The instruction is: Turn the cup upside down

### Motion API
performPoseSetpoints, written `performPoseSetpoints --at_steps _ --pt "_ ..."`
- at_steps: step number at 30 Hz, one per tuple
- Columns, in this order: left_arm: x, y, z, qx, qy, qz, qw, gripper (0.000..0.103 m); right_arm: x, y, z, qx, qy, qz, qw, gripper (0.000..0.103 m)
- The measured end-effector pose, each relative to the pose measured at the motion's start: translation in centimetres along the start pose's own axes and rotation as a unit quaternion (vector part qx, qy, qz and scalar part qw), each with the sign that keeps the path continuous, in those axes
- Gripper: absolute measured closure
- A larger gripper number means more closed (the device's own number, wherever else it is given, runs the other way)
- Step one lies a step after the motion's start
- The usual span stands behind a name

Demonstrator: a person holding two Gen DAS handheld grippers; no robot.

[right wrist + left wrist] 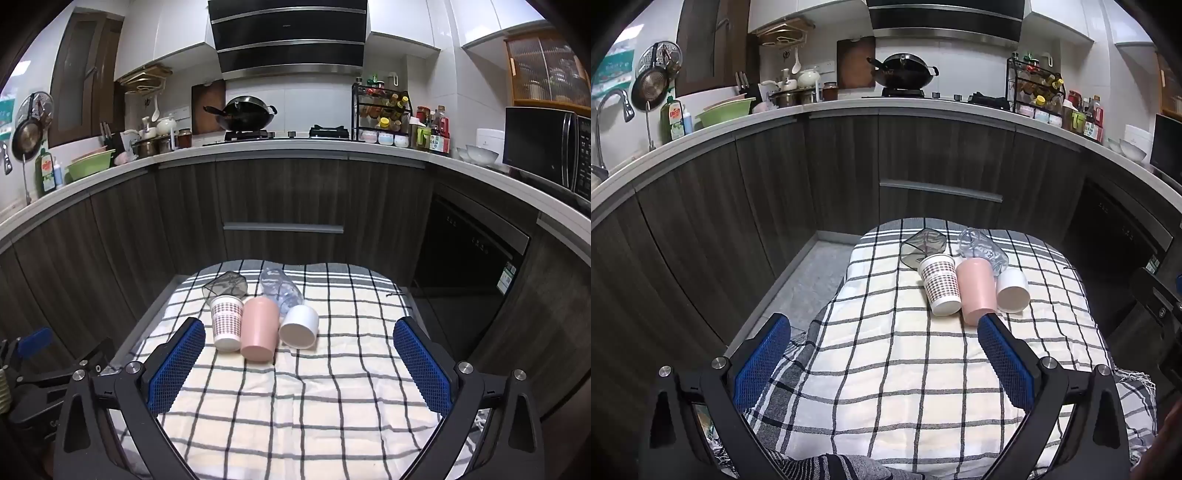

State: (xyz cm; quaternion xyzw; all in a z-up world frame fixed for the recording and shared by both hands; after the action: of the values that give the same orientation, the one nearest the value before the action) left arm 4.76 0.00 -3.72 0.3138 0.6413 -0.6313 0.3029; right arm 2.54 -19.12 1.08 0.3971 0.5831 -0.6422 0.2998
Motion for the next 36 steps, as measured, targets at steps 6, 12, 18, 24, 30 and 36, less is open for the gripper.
performPoseSetpoints --at_steps 6,12,18,24,30,36 --pt "0.04 -0.13 0.24 0.006 -0.004 0.006 1.0 0.0 0.11 0.1 0.11 0.0 0.003 -0.002 1.0 0.001" --pt "0.08 0.25 0.11 0.007 -0.004 0.005 1.0 0.0 0.14 0.01 0.07 -0.001 0.005 0.0 1.0 0.001" --pt "0.0 -0.17 -0.02 0.007 -0.003 0.007 0.9999 0.0 0.15 0.18 0.16 -0.002 0.007 -0.002 1.0 0.001" --pt "-0.32 -0.39 0.07 0.007 -0.002 0.008 0.9999 0.0 0.21 0.2 0.16 -0.003 0.008 -0.002 1.0 0.001" --pt "-0.26 -0.2 0.02 0.005 -0.005 0.003 1.0 0.0 0.28 0.19 0.13 -0.003 0.008 -0.004 1.0 0.001" --pt "-0.21 -0.14 -0.03 0.005 -0.004 0.004 1.0 0.0 0.68 0.41 0.55 -0.003 0.01 -0.006 1.0 0.001"
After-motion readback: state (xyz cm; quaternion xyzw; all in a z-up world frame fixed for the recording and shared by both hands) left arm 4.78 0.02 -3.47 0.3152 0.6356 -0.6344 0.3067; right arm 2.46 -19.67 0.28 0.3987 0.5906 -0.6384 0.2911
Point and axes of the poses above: each gripper's, at about its wrist camera, not at the fingertips, and y roughly the way its jaws point, z to its right, x to its underside, the point moved 6 cm from there along y, roughly the way its jaws point, and after that the axes turned 1 degree about y, right-handed, at the moved point
